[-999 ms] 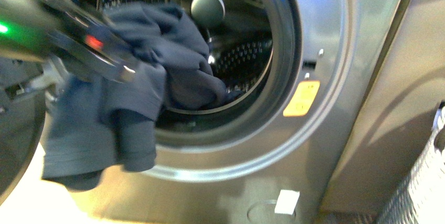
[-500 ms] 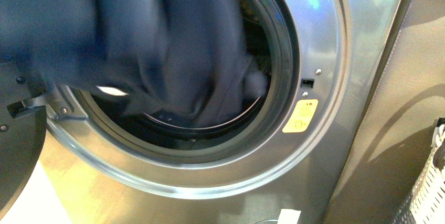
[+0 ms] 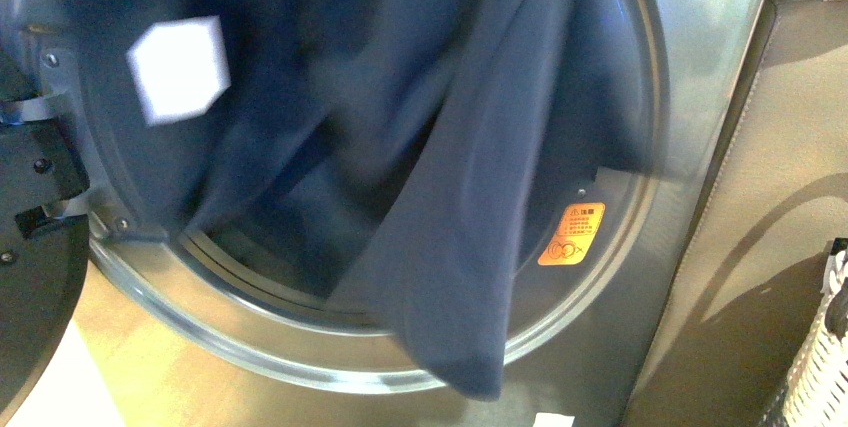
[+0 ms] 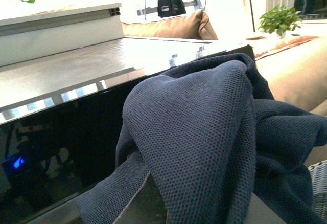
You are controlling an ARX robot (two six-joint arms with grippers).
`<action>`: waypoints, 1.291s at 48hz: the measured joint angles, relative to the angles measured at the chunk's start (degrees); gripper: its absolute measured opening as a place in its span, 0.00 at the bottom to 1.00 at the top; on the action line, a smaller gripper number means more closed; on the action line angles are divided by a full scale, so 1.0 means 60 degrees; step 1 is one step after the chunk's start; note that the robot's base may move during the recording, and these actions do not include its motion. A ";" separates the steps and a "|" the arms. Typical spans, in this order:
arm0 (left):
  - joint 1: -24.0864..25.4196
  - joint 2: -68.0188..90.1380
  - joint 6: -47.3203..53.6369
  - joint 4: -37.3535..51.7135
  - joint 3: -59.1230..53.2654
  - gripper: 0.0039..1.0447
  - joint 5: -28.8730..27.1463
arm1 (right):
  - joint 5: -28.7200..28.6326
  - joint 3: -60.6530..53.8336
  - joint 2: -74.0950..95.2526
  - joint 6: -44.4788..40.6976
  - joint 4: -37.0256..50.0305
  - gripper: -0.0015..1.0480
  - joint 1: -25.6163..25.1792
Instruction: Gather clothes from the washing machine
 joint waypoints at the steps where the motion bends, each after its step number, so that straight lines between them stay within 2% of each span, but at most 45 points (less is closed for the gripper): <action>1: -0.0091 0.0047 -0.0015 -0.0033 0.0109 0.10 -0.0015 | 0.0000 0.0000 0.0000 0.0004 0.0000 0.93 0.0000; 11: -0.0922 0.0729 -0.0670 -0.0565 0.1446 0.10 0.0055 | 0.0004 0.0000 0.0000 0.0000 0.0000 0.93 0.0000; 22: -0.1606 0.1814 -0.0484 -0.1577 0.3340 0.10 -0.0018 | 0.0004 0.0000 0.0000 0.0004 0.0000 0.93 0.0000; 31: -0.1628 0.2929 -0.0372 -0.2674 0.5355 0.10 -0.0022 | 0.0004 0.0000 0.0000 0.0004 0.0000 0.93 0.0000; 40: -0.1453 0.3439 -0.0386 -0.3268 0.6484 0.10 -0.0138 | 0.0004 0.0000 0.0000 0.0004 0.0000 0.93 0.0000; 62: -0.1475 0.3464 -0.0415 -0.3202 0.6528 0.10 -0.0222 | 0.0004 0.0000 0.0000 0.0004 0.0000 0.93 0.0000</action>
